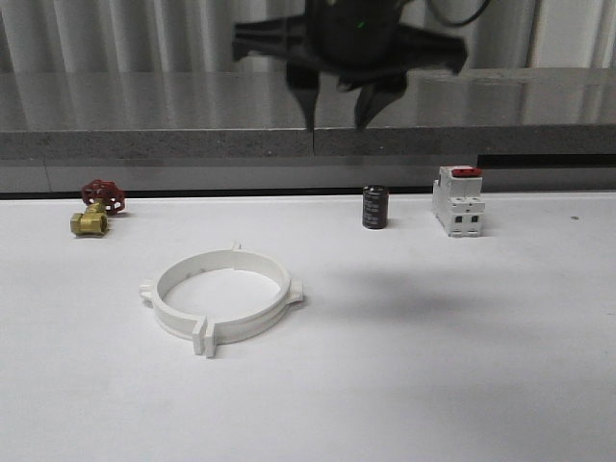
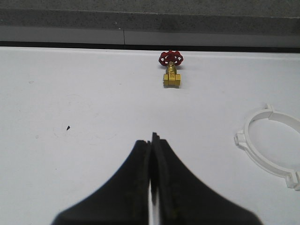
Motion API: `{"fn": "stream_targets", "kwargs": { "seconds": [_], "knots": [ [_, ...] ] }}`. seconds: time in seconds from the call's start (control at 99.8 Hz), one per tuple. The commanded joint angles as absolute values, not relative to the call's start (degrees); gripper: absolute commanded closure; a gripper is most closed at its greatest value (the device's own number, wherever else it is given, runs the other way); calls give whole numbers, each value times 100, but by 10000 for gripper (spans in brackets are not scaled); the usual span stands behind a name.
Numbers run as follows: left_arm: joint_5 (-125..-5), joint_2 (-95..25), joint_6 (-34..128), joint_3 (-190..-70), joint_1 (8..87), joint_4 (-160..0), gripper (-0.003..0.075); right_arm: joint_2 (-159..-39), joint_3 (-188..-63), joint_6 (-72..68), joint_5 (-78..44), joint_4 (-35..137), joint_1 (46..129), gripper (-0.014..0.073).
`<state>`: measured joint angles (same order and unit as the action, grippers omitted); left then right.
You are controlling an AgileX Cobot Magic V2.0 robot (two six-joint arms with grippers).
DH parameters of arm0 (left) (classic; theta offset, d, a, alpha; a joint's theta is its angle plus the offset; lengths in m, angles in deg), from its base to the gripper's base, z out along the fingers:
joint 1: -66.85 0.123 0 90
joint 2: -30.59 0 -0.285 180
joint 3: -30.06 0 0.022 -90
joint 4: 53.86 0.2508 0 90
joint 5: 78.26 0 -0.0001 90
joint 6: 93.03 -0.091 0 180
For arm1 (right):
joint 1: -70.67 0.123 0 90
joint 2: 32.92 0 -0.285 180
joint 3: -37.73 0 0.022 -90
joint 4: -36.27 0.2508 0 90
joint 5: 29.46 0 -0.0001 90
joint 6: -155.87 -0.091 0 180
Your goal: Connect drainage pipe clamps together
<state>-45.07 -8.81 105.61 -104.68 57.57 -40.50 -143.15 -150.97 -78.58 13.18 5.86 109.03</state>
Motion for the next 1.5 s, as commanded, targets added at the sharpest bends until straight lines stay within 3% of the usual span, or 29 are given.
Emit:
{"fn": "stream_targets", "kwargs": {
  "seconds": [0.0, 0.431, 0.681, 0.781, 0.942, 1.493],
  "knots": [
    [-4894, -903, 10549, -10620, 5777, -4022, 741, -13560, -15055, -7370, 1486, 305, 10589, 236],
    [-4894, -903, 10549, -10620, 5777, -4022, 741, -10611, -12423, -6850, 1230, 305, 8703, 237],
    [-4894, -903, 10549, -10620, 5777, -4022, 741, -8879, -11086, -6850, 1369, 362, 8497, 258],
    [-4894, -903, 10549, -10620, 5777, -4022, 741, -8222, -10607, -6850, 1374, 389, 8497, 354],
    [-4894, -903, 10549, -10620, 5777, -4022, 741, -7317, -10142, -6850, 1350, 356, 8497, 663],
    [-4894, -903, 10549, -10620, 5777, -4022, 741, -6958, -10011, -6850, 1365, 265, 8497, 659]
  ]
}}
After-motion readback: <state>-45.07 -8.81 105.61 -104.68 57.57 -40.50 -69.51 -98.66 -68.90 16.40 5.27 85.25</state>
